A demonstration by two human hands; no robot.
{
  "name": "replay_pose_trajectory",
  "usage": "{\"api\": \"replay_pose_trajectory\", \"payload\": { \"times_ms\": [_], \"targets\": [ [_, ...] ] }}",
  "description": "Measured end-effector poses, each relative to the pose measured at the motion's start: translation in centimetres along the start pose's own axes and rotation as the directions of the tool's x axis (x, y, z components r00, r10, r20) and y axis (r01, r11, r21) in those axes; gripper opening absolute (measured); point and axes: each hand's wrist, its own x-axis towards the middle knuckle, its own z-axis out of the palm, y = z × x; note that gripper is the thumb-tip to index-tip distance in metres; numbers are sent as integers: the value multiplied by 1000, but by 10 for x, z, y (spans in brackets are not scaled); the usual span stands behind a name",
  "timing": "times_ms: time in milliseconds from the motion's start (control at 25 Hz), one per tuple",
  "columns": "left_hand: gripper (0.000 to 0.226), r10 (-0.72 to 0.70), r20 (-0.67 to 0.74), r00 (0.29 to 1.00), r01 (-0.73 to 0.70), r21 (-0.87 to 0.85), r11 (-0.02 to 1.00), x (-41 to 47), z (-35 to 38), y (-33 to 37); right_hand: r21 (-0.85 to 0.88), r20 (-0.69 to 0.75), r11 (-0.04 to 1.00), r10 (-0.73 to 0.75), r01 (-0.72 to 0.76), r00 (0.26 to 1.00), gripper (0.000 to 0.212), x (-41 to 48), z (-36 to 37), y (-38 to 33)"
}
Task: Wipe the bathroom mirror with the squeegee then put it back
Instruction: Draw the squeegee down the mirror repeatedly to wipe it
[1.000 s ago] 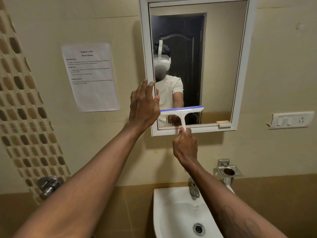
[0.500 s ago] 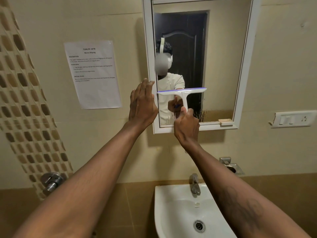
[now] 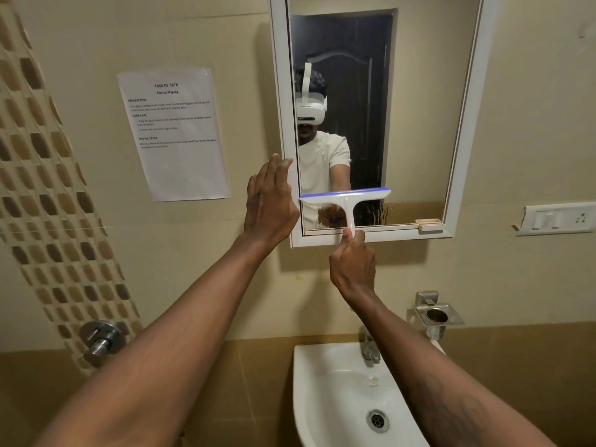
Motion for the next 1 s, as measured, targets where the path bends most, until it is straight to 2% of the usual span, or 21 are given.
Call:
{"api": "replay_pose_trajectory", "payload": {
  "times_ms": [200, 400, 560, 760, 920, 1000],
  "targets": [
    [63, 0, 18, 1000, 0, -4, 1000, -7, 2, 1, -83, 61, 992, 101, -96, 993, 31, -30, 0, 23],
    [59, 21, 25, 999, -20, -19, 1000, -11, 1, 11, -60, 43, 993, 100, -98, 994, 32, -29, -11, 15],
    [51, 33, -43, 999, -35, -60, 998, 2, -7, 21, 49, -76, 998, -33, 37, 997, 34, 8, -34, -12],
    [51, 58, -96, 994, -66, -77, 995, 33, -23, 46, 109, -183, 988, -84, 105, 979, 44, 84, -73, -62],
    [54, 67, -136, 988, -80, -96, 992, 66, -36, 69, 141, -282, 946, -245, 293, 928, 56, 132, -102, -102],
    [54, 87, -178, 980, -106, -99, 989, 79, -44, 77, 169, -296, 947, -217, 274, 930, 59, 157, -109, -117]
  ]
}}
